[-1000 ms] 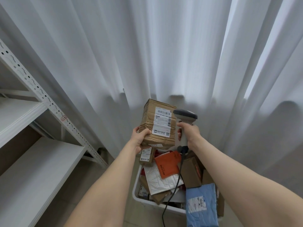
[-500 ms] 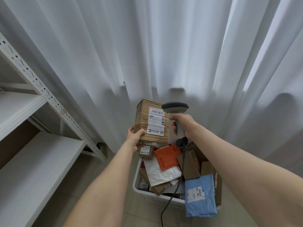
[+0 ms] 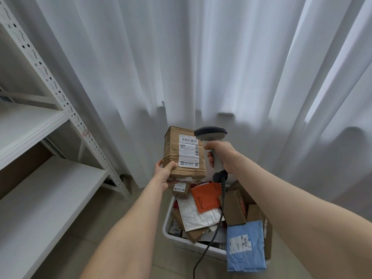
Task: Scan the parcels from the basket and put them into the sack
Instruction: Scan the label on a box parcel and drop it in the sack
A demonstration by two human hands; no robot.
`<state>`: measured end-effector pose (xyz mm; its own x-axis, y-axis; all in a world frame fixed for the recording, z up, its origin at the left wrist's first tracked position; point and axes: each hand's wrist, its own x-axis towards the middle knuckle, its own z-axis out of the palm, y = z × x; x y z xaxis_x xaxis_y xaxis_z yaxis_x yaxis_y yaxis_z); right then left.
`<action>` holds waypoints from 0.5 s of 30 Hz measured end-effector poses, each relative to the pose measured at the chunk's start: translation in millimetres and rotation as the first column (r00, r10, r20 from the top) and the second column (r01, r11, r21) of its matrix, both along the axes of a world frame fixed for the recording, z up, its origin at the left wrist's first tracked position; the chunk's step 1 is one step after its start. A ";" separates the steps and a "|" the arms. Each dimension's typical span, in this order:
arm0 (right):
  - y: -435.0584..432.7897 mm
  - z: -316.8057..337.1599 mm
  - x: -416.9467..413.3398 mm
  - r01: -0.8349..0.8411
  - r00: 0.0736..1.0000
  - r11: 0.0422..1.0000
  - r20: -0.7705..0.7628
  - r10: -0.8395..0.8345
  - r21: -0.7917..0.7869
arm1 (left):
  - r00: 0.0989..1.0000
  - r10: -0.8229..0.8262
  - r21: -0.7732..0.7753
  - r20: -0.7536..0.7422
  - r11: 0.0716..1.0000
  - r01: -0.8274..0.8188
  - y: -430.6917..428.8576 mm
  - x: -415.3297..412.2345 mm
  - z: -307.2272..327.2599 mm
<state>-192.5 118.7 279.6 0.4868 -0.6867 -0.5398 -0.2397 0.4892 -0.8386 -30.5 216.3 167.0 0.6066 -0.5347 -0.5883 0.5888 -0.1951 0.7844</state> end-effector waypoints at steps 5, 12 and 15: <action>12.0 3.2 8.2 -0.006 1.000 1.000 -0.015 0.005 -0.025 | 1.000 0.013 -0.030 -0.026 0.999 -0.014 8.9 4.9 0.8; 28.9 4.9 16.3 0.000 1.000 1.000 -0.031 -0.001 -0.023 | 1.000 0.016 -0.032 -0.017 0.999 -0.016 24.2 15.0 0.9; 36.6 4.0 18.7 0.003 0.999 1.000 -0.034 -0.003 -0.017 | 1.000 0.011 -0.037 -0.022 0.999 -0.012 31.8 17.5 0.5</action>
<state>-173.9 155.3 283.6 0.4665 -0.6971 -0.5445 -0.2667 0.4761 -0.8380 -13.0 248.0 167.4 0.6001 -0.5493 -0.5815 0.6078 -0.1595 0.7779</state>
